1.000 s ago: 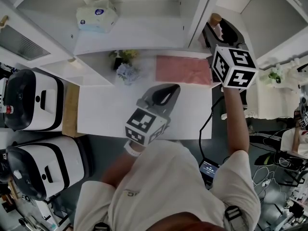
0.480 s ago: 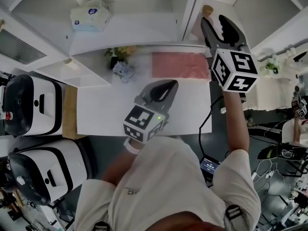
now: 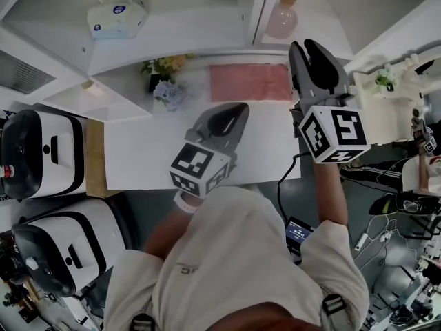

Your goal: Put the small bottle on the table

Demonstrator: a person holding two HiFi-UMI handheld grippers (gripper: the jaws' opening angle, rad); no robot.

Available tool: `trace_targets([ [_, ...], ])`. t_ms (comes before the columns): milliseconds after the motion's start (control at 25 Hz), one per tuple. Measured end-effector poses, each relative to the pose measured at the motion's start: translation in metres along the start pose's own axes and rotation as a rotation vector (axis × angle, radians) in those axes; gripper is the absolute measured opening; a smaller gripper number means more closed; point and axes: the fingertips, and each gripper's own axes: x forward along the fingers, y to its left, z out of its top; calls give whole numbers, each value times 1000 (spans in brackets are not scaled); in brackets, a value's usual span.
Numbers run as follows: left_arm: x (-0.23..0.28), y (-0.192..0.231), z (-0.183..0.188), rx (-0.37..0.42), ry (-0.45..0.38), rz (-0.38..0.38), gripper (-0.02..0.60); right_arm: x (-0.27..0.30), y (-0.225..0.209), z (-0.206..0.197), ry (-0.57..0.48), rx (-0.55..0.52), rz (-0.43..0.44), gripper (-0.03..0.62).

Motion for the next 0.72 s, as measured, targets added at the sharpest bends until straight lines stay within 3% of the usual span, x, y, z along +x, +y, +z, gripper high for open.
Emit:
trace_targets([
  [280, -6, 1, -2, 10, -43, 31, 1, -42, 16, -17, -55, 35, -57, 36],
  [440, -12, 5, 0, 8, -115, 57, 0, -62, 26, -35, -68, 66, -75, 28],
  [720, -27, 13, -7, -1, -184, 120, 1, -86, 52, -56, -64, -2, -44, 24],
])
